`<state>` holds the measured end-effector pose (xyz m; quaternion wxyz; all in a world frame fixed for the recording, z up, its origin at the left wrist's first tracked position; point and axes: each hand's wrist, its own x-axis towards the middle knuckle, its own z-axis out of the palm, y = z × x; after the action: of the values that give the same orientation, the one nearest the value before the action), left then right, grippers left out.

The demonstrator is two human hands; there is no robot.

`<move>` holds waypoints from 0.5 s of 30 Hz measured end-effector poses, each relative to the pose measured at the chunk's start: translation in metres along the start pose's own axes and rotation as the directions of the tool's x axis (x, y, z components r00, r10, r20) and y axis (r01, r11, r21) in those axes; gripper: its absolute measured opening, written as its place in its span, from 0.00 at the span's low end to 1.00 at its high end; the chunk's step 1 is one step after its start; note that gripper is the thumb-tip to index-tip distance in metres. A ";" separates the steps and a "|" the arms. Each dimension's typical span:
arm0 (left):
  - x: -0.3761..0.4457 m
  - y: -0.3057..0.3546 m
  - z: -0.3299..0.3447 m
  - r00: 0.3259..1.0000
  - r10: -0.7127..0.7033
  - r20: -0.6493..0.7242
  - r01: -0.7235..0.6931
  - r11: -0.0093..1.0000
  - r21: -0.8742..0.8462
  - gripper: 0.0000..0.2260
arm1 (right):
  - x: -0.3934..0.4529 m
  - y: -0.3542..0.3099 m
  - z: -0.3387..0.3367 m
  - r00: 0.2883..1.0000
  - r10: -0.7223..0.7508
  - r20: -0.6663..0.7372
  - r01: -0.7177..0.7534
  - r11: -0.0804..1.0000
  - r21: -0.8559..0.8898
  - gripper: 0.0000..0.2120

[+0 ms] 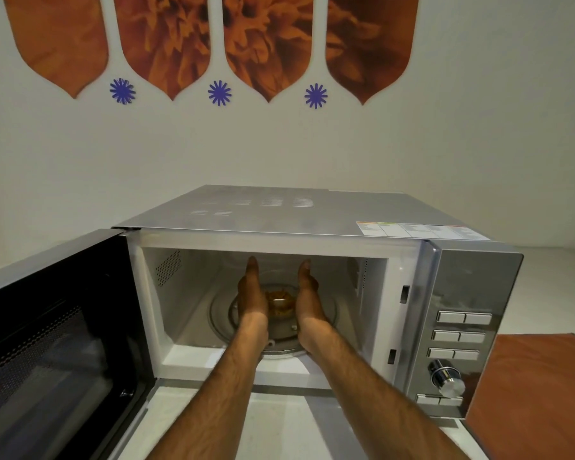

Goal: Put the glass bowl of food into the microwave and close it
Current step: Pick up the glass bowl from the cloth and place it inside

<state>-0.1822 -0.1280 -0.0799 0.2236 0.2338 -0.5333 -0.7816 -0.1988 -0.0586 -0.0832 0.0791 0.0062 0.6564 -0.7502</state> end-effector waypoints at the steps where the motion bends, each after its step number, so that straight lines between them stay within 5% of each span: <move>1: 0.000 0.001 -0.001 1.000 0.000 -0.003 0.000 1.000 0.007 0.34 | -0.001 -0.001 -0.001 1.000 0.004 -0.004 -0.004 1.000 -0.003 0.49; 6: -0.004 0.010 -0.010 0.999 0.006 -0.040 -0.001 0.993 0.115 0.40 | -0.002 -0.006 -0.009 0.998 0.016 -0.061 -0.016 1.000 -0.003 0.40; 11: -0.031 0.015 -0.032 1.000 -0.008 -0.015 0.011 0.985 0.173 0.53 | -0.025 -0.010 -0.015 0.992 0.068 -0.105 -0.071 0.997 -0.019 0.41; 15: -0.058 0.015 -0.054 0.996 0.059 0.063 -0.072 0.970 0.233 0.52 | -0.060 -0.003 -0.018 0.999 0.025 -0.024 -0.024 1.000 0.014 0.45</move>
<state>-0.1021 -0.1380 -0.0755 0.2053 0.2191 -0.6353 -0.7115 -0.1417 -0.0335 -0.0759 0.0803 0.0237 0.6519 -0.7537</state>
